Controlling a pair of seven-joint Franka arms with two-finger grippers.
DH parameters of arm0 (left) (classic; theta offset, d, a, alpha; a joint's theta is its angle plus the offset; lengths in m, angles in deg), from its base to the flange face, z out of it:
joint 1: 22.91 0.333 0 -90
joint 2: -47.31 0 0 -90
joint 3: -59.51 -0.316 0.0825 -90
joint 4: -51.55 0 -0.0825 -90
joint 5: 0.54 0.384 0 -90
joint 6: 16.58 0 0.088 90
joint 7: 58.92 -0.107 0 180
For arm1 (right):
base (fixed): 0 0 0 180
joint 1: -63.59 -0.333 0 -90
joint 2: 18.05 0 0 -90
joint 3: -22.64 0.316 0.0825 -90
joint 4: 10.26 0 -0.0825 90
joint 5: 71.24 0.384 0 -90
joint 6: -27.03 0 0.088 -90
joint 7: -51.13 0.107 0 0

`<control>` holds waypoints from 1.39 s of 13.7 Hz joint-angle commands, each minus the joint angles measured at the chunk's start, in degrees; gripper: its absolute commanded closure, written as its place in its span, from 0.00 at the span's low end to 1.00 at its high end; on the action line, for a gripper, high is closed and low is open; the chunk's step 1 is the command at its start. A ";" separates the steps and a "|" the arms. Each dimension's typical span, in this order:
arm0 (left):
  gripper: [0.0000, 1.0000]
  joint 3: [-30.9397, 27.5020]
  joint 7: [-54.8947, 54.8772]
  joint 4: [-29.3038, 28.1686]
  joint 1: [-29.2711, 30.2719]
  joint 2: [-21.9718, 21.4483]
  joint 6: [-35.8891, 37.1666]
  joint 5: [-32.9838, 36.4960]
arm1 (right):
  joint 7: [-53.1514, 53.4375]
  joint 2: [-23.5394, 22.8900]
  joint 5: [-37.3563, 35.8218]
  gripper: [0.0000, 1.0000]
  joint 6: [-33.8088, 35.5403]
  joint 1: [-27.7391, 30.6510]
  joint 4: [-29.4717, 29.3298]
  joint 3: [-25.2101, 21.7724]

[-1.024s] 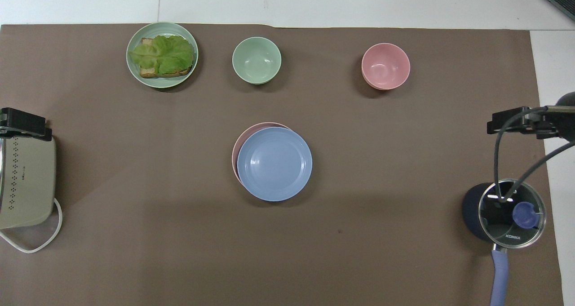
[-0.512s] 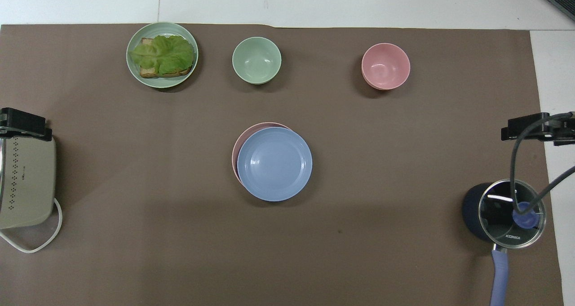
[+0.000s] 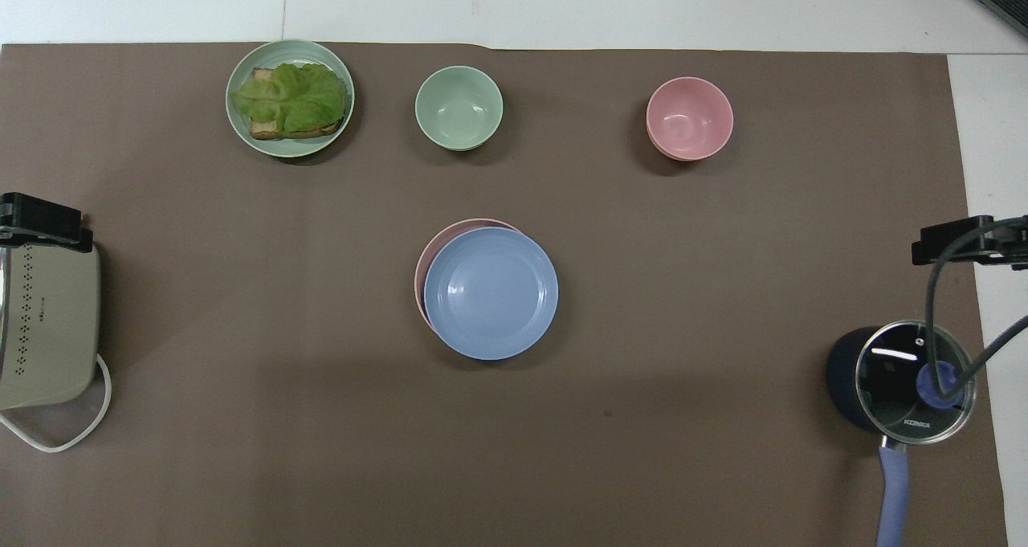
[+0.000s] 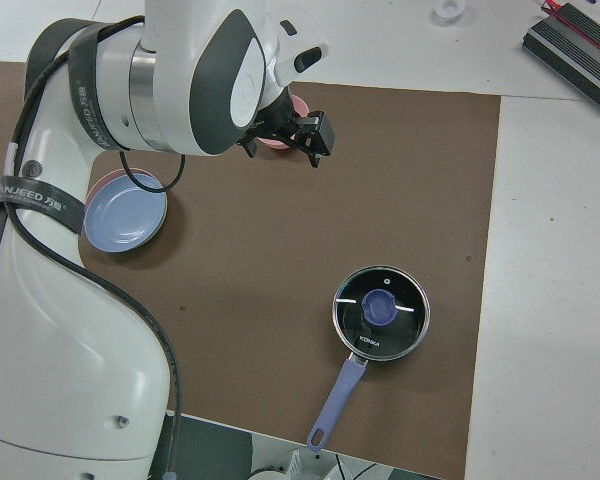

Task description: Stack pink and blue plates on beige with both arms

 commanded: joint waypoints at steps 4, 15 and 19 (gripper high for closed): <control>0.00 0.08 0.24 -0.05 0.14 -0.14 0.47 0.37 | -1.87 1.65 -0.71 0.00 0.46 0.07 1.57 0.26; 0.00 0.08 0.24 -0.05 0.14 -0.14 0.47 0.37 | -1.78 1.65 -0.45 0.00 1.25 0.15 1.49 0.26; 0.00 0.08 0.24 -0.05 0.14 -0.14 0.47 0.37 | -1.78 1.73 -0.27 0.00 1.25 0.15 1.57 0.26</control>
